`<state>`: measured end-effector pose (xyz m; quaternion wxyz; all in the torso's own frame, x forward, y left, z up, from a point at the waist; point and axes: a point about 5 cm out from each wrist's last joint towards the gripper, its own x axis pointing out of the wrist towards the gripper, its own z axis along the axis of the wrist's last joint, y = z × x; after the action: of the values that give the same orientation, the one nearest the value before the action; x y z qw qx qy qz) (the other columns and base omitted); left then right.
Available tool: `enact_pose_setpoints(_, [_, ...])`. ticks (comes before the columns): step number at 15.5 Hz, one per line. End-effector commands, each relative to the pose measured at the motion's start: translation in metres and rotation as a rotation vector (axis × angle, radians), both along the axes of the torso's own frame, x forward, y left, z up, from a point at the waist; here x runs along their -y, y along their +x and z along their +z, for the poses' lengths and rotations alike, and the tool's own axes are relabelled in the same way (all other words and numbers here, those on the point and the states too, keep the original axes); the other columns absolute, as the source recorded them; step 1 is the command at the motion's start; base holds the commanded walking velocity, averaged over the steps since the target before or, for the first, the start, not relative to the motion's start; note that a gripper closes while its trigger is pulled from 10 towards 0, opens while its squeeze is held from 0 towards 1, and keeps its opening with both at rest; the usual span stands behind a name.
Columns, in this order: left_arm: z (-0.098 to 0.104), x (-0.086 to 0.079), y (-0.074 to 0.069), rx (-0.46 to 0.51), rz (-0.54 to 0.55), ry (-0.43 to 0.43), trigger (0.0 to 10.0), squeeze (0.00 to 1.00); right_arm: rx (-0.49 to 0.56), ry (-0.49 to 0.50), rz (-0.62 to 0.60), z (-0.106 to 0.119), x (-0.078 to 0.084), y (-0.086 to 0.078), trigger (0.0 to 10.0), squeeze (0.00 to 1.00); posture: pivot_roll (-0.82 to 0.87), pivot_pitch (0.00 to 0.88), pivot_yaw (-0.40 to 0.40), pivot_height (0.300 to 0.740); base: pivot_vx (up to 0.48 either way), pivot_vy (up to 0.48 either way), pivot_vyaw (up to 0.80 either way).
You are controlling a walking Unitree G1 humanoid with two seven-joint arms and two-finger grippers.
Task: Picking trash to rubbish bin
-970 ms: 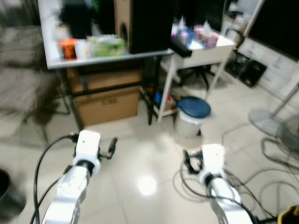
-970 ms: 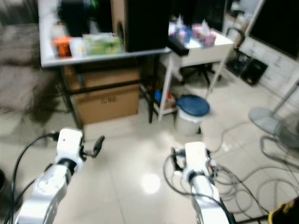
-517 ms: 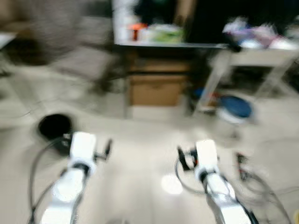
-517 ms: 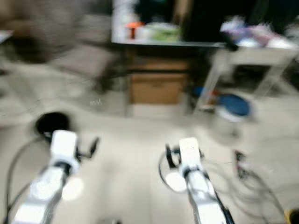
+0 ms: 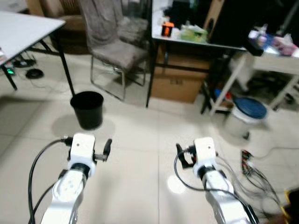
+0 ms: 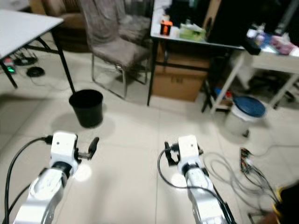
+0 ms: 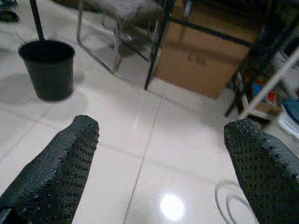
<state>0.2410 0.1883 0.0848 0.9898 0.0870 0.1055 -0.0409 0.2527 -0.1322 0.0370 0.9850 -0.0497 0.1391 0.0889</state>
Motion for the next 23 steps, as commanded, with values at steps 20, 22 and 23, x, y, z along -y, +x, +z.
enact_pose_setpoints(20, [0.007,-0.002,-0.005,0.008,0.004,0.011,10.0,0.00,0.033,0.059,-0.022,0.003,-0.007,0.000,10.0,0.00,0.07,0.000,-0.089,0.740,-0.198,0.000,0.38])
enact_pose_setpoints(22, [0.010,-0.004,-0.006,0.014,0.009,0.009,10.0,0.00,0.035,0.076,-0.012,0.003,-0.009,-0.002,10.0,0.00,0.08,0.000,-0.088,0.740,0.000,0.000,0.00])
enact_pose_setpoints(23, [0.011,-0.005,-0.006,0.024,0.014,0.019,10.0,0.00,0.036,0.089,-0.005,0.003,-0.010,-0.003,10.0,0.00,0.08,0.000,-0.087,0.740,0.000,0.000,0.00])
